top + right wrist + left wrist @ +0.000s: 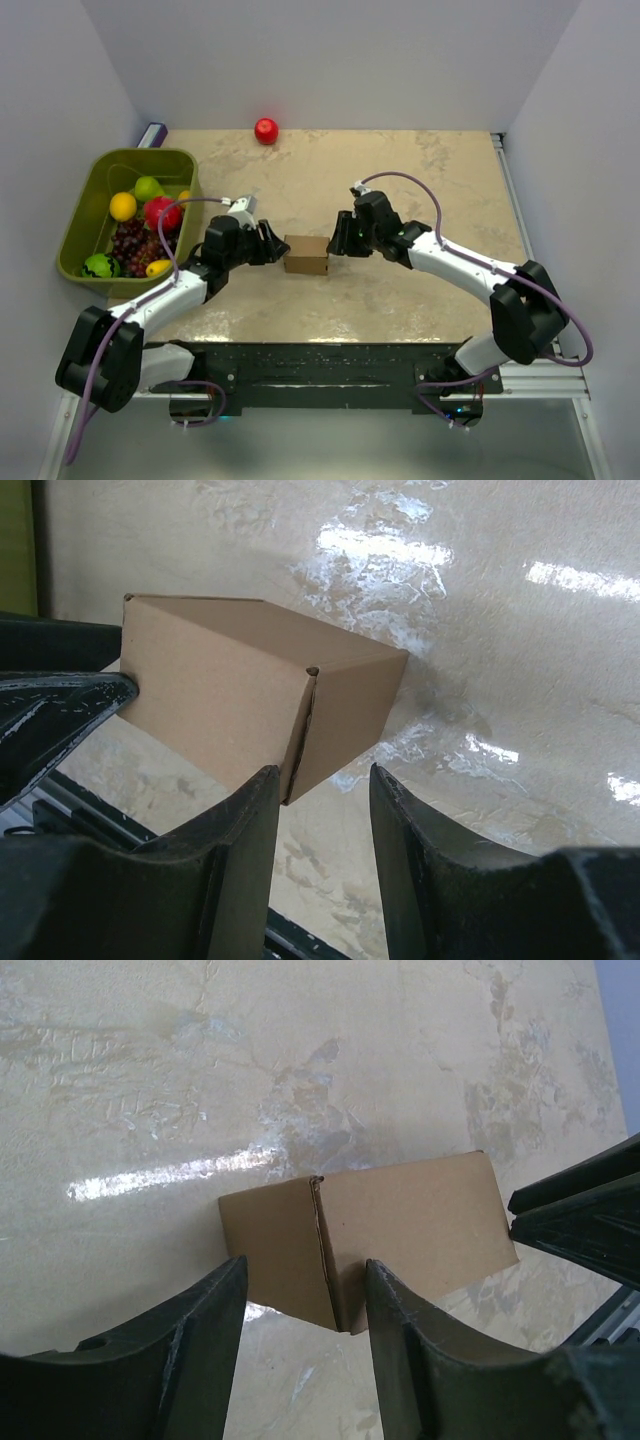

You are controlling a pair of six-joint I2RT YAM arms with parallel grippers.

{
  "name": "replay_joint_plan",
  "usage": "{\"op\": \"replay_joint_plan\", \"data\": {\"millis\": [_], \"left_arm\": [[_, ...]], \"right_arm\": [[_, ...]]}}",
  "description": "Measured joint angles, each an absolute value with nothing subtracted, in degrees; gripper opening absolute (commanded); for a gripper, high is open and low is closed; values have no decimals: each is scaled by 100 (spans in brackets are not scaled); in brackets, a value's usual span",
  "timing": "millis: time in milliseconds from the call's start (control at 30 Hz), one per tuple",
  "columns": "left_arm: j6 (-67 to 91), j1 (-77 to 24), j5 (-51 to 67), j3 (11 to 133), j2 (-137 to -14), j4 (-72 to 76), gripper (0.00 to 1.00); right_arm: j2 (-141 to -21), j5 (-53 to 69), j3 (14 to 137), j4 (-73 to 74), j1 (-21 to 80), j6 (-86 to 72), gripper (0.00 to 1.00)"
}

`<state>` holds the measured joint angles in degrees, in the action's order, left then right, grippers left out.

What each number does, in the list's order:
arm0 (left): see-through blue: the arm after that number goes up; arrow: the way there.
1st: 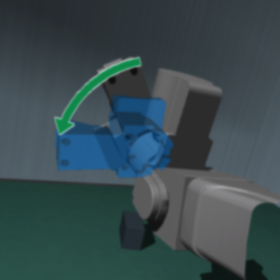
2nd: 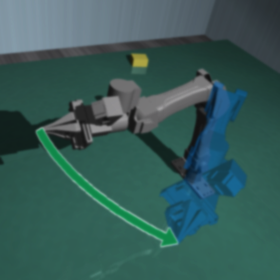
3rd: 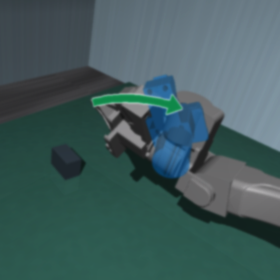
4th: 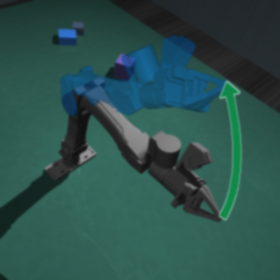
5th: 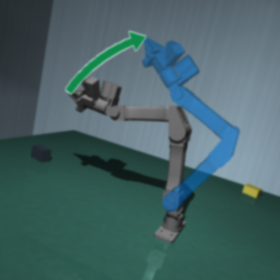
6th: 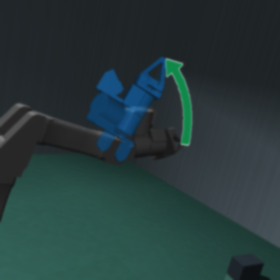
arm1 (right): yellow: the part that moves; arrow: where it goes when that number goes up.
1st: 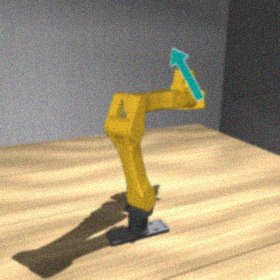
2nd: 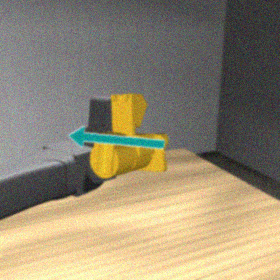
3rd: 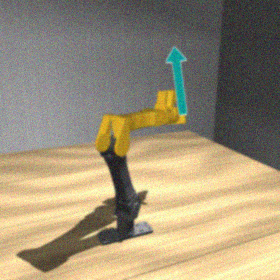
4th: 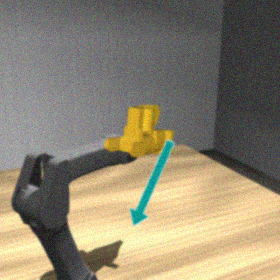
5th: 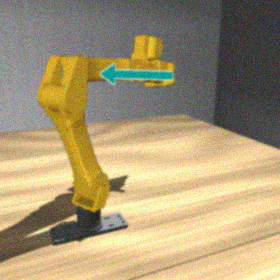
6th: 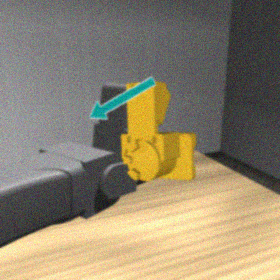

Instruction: Fold the paper box

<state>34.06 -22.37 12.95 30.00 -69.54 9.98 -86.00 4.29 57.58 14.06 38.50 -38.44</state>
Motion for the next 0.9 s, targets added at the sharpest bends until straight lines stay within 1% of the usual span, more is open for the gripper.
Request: {"op": "replay_joint_plan", "data": {"millis": [400, 900], "left_arm": [[3538, -2235, 1326, 2871, -6954, 1236, 53], [3485, -2235, 1321, 3085, -6921, 797, 54]], "right_arm": [[-8617, 408, 5686, 1378, 3850, -3844, 43], [-8619, 475, 5690, 1387, 3850, -3865, 43]]}}
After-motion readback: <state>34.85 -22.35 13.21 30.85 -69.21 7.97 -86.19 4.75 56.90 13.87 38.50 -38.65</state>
